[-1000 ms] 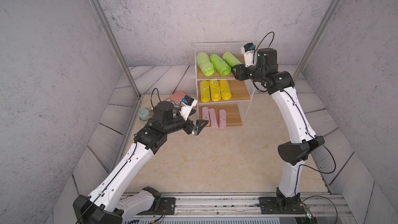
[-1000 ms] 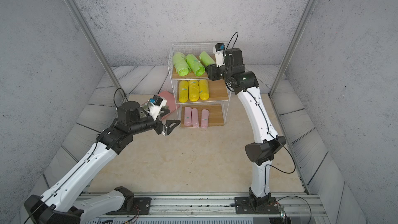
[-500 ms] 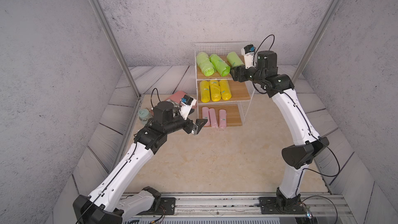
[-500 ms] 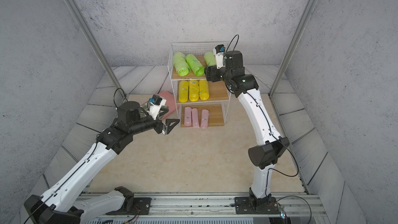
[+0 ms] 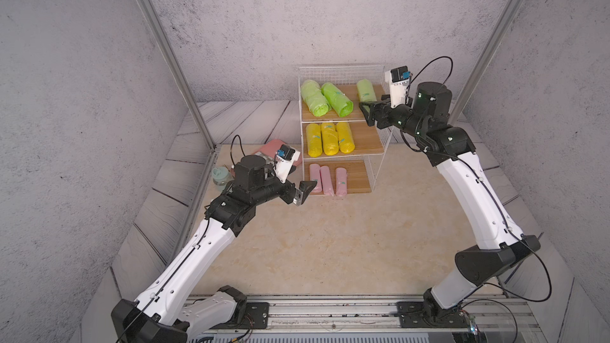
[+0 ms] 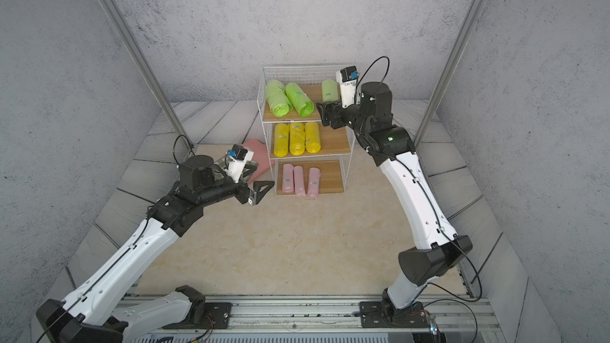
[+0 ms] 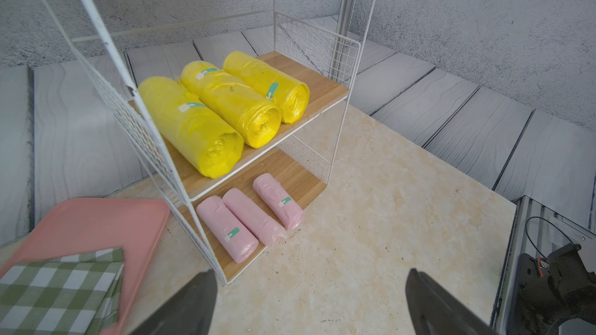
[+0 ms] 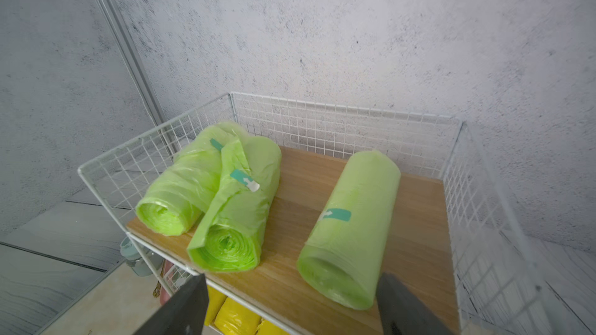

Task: Sort the rolls of trash bags by color and place them on the shelf
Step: Place the roll of trash bags on the shelf, then reset both arms

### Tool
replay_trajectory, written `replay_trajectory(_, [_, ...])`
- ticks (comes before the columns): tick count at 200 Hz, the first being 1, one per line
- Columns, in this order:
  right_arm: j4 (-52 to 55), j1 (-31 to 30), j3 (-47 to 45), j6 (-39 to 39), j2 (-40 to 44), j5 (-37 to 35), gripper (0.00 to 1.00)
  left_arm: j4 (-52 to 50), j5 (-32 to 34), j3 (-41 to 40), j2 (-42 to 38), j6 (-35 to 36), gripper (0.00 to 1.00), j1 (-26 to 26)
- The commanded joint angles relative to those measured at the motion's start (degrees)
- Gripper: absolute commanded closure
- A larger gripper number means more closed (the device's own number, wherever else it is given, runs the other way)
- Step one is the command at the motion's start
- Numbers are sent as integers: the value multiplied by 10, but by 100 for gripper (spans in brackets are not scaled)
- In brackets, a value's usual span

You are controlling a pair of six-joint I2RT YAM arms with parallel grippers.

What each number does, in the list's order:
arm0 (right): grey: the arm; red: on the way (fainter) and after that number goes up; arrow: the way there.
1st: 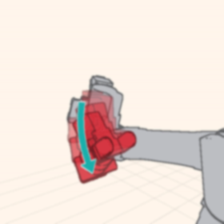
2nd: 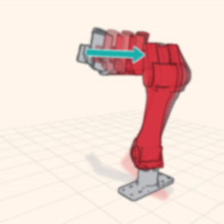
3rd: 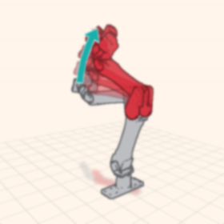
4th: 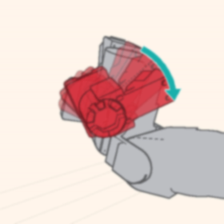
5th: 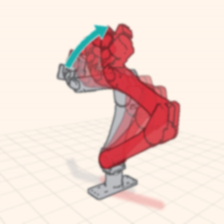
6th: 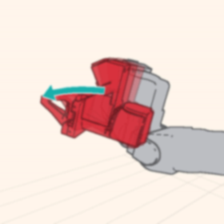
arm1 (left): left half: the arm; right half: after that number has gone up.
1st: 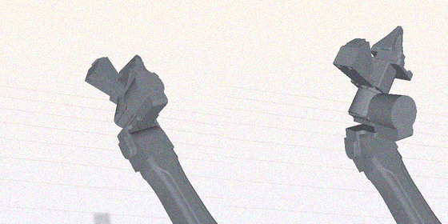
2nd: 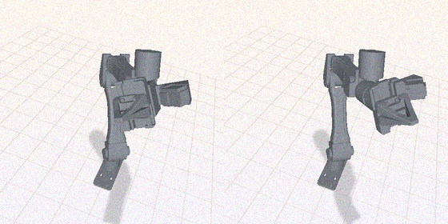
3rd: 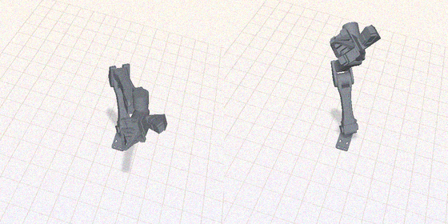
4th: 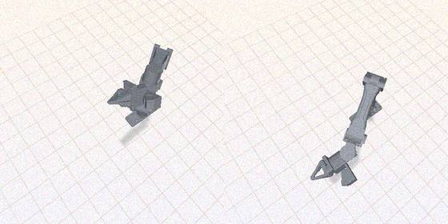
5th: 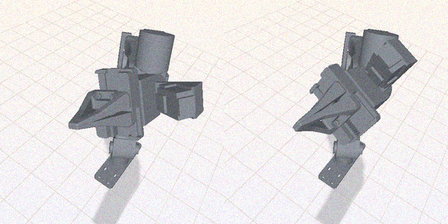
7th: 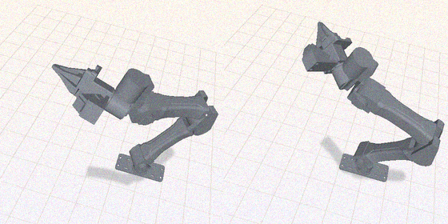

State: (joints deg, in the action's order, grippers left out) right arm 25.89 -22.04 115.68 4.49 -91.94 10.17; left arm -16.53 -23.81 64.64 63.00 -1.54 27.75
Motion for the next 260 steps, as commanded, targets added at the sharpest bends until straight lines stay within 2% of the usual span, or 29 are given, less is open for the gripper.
replay_trajectory(1, [-46,1,-21,-15,49,11,14,10,6,9,-12,-5,3,-3])
replay_trajectory(26, [-55,2,-49,-32,80,9,13,14,15,9,-13,-8,3,-4])
replay_trajectory(59, [-66,2,-104,-59,137,-18,11,20,66,2,-23,-3,3,-4])
replay_trajectory(98, [-61,5,-177,-90,210,-88,7,26,163,-1,-31,-8,3,-9])
replay_trajectory(113, [-52,14,-204,-92,234,-107,0,21,210,-1,-31,-8,3,-12])
replay_trajectory(136, [-42,44,-247,-77,265,-126,1,31,287,-14,-36,-11,3,-23])
replay_trajectory(170, [-29,110,-319,-30,302,-171,1,52,362,-41,-39,-20,3,-63])
replay_trajectory(211, [-34,197,-423,35,310,-175,1,94,381,-101,-23,-69,3,-153])
replay_trajectory(260, [-175,243,-601,82,296,-164,1,201,437,-188,23,-93,3,-206])
